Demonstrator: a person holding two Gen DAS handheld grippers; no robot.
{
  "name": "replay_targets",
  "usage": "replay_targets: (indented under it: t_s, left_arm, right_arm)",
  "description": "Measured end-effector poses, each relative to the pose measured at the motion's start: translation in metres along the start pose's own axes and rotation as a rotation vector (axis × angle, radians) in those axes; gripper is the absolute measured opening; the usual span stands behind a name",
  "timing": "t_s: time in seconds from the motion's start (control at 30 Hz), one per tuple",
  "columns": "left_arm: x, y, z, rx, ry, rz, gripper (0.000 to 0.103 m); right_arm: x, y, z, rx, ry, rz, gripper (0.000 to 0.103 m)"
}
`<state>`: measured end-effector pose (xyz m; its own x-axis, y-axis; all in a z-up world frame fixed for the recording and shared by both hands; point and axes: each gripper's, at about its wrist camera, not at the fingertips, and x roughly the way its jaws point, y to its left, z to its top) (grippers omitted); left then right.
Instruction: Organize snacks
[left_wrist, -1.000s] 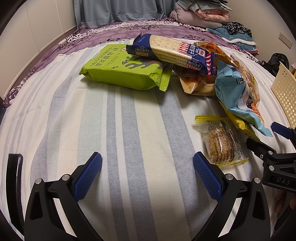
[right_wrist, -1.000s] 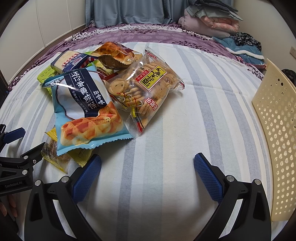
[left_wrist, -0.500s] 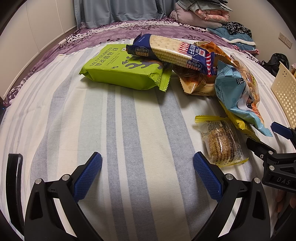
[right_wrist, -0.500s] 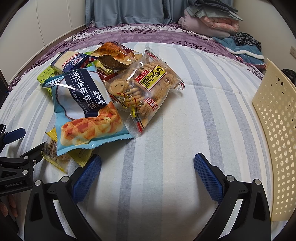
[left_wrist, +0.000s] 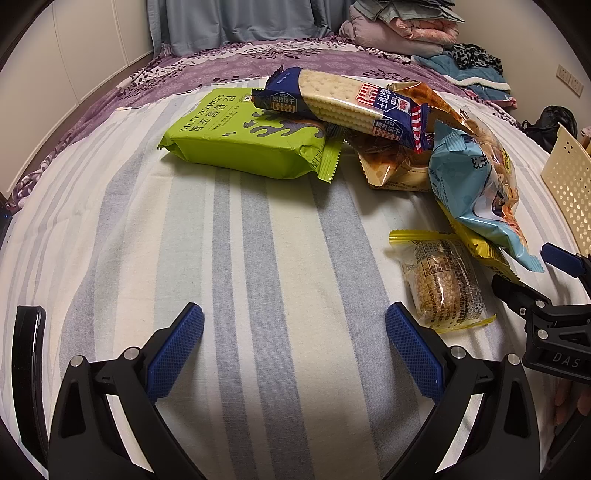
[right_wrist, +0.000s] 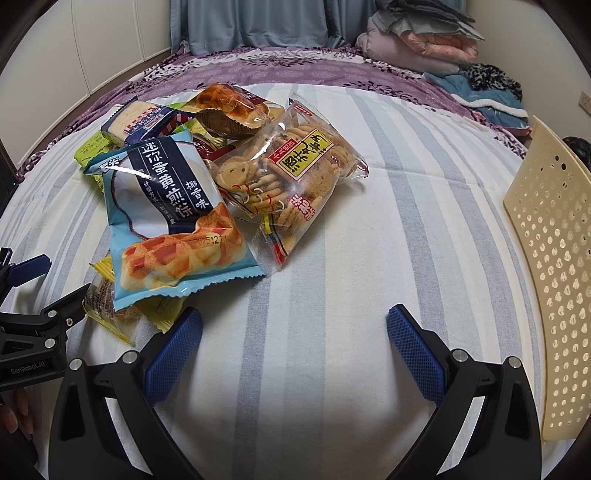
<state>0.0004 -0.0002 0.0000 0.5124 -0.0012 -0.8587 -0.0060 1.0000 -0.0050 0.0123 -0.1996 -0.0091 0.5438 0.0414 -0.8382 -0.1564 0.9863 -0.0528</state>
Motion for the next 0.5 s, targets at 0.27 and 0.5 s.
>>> replay_targets:
  t_s: [0.27,0.5]
  left_arm:
    - [-0.002,0.001,0.000,0.008,0.005,-0.008,0.100]
    - [-0.014,0.015,0.006,-0.031,0.007,-0.005,0.100]
  right_arm:
    - [0.000,0.000,0.002,-0.001,0.010,-0.004,0.098]
    - [-0.011,0.002,-0.002,0.001,0.017,0.004,0.098]
